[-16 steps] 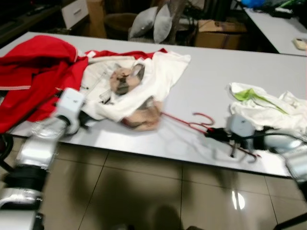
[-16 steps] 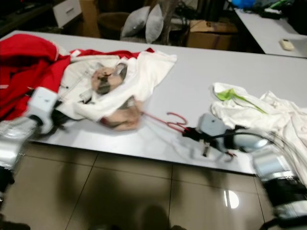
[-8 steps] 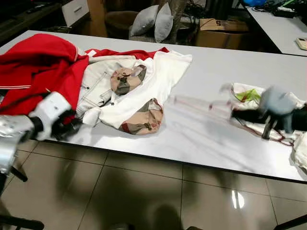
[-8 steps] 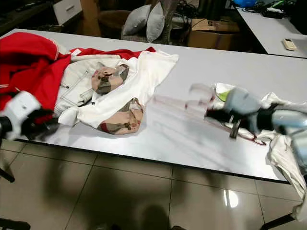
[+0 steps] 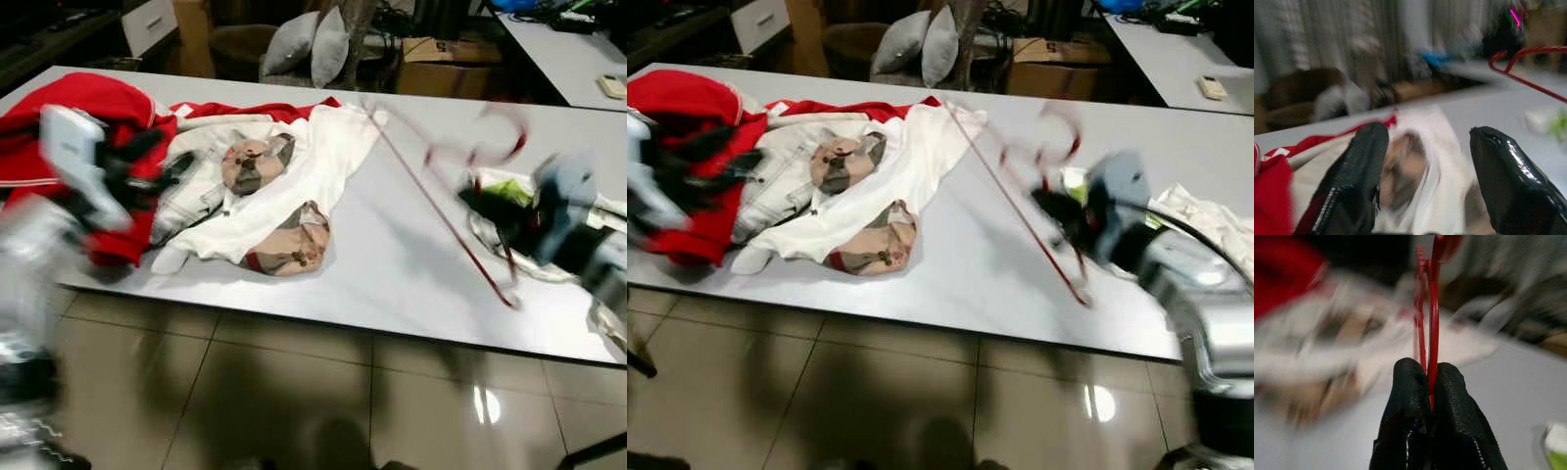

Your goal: Hang hanger

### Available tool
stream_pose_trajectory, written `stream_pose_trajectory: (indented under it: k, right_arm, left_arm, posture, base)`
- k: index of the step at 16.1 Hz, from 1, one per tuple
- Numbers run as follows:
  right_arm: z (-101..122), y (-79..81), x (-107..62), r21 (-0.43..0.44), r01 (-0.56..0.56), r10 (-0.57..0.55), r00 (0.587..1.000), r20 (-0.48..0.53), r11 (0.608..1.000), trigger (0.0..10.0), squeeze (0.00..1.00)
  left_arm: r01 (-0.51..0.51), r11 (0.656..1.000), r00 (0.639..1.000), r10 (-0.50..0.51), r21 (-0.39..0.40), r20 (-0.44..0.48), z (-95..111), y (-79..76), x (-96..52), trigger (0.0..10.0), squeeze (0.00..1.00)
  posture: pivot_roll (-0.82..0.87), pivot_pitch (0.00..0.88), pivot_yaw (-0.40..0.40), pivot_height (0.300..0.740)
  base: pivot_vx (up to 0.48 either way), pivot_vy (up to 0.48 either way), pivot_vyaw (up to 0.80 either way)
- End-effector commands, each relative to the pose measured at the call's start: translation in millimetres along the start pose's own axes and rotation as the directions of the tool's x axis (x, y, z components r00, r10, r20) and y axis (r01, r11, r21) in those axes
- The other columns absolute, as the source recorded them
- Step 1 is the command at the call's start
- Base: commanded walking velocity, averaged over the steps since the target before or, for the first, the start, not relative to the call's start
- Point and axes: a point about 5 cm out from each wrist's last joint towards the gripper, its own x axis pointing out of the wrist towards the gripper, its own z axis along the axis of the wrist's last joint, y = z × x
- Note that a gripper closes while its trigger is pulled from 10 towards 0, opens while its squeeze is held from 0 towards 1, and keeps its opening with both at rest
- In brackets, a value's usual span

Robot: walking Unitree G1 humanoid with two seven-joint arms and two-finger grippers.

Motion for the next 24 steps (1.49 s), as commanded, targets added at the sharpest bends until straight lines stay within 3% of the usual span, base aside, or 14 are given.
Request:
stream_pose_trajectory:
  k: [1,3,4,6,7,8,10,13,14,17,20,24]
  right_arm:
    - [6,0.3,-2.9,0.002,0.061,-0.062,0.998,0.022,0.998,10.0,0.00]
    - [-7,17.0,-4.5,0.096,0.222,-0.227,0.973,0.039,0.970,10.0,0.00]
    - [-12,19.2,-5.9,0.109,0.247,-0.251,0.968,0.017,0.963,10.0,0.00]
    - [-34,26.1,-20.4,0.050,0.408,-0.404,0.912,-0.067,0.912,10.0,0.00]
    - [-38,29.8,-22.1,0.046,0.421,-0.417,0.906,-0.074,0.906,10.0,0.00]
    - [-41,33.7,-23.3,0.037,0.423,-0.420,0.905,-0.070,0.905,10.0,0.00]
    - [-62,47.8,-26.8,0.030,0.436,-0.430,0.896,-0.113,0.900,10.0,0.00]
    - [-53,60.8,-29.9,0.100,0.374,-0.364,0.926,-0.105,0.922,10.0,0.00]
    - [-54,61.7,-29.6,0.087,0.363,-0.353,0.929,-0.108,0.928,10.0,0.00]
    - [-54,55.5,-36.9,0.073,0.407,-0.400,0.912,-0.092,0.910,10.0,0.00]
    - [-49,55.2,-36.6,0.150,0.434,-0.427,0.901,-0.083,0.888,10.0,0.00]
    - [-32,65.7,-35.0,0.124,0.360,-0.357,0.933,-0.041,0.925,10.0,0.00]
  left_arm:
    - [-0.043,0.999,0.999,0.043,0.012,0.010,5,-6.0,0.5,10.0,0.11]
    - [-0.060,0.998,0.998,0.061,0.028,-0.033,-10,-41.8,3.3,10.0,0.11]
    - [-0.056,0.998,0.997,0.058,0.036,-0.043,-13,-47.0,3.3,10.0,0.11]
    - [-0.083,0.997,0.989,0.082,-0.004,-0.123,-40,-82.0,-8.2,10.0,0.09]
    - [-0.091,0.996,0.988,0.090,-0.004,-0.129,-43,-86.1,-10.2,10.0,0.09]
    - [-0.109,0.994,0.985,0.106,-0.016,-0.136,-45,-88.2,-11.6,10.0,0.10]
    - [-0.246,0.967,0.959,0.232,-0.071,-0.161,-57,-84.4,-20.7,10.0,0.09]
    - [-0.236,0.971,0.962,0.227,-0.041,-0.151,-52,-94.7,-26.7,10.0,0.09]
    - [-0.237,0.971,0.962,0.228,-0.043,-0.153,-52,-95.5,-26.7,10.0,0.09]
    - [-0.198,0.980,0.969,0.192,-0.018,-0.154,-56,-99.9,-17.2,10.0,0.09]
    - [-0.138,0.990,0.980,0.137,0.001,-0.147,-51,-102.0,-6.5,10.0,0.09]
    - [-0.113,0.994,0.982,0.112,0.002,-0.154,-50,-98.9,-2.2,10.0,0.09]
  posture:
    - [-0.14,0.062,0.064,0.740]
    - [-0.15,0.083,0.091,0.740]
    - [-0.15,0.083,0.091,0.740]
    - [-0.12,0.086,0.062,0.740]
    - [-0.11,0.090,0.054,0.740]
    - [-0.11,0.092,0.051,0.740]
    - [-0.10,0.110,0.038,0.740]
    - [-0.12,0.140,0.014,0.740]
    - [-0.12,0.137,0.016,0.740]
    - [-0.15,0.113,0.053,0.740]
    - [-0.14,0.122,0.084,0.740]
    - [-0.16,0.135,0.111,0.740]
  base:
    - [0.000,0.000,0.00]
    - [0.000,0.000,0.00]
    - [0.000,0.000,0.00]
    - [0.000,0.000,0.00]
    - [0.000,0.000,0.00]
    - [0.000,0.000,0.00]
    - [0.000,0.000,0.00]
    - [0.000,0.000,0.00]
    - [0.000,0.000,-0.45]
    - [0.000,-0.117,-0.80]
    - [0.000,-0.359,0.00]
    - [0.000,-0.361,0.00]
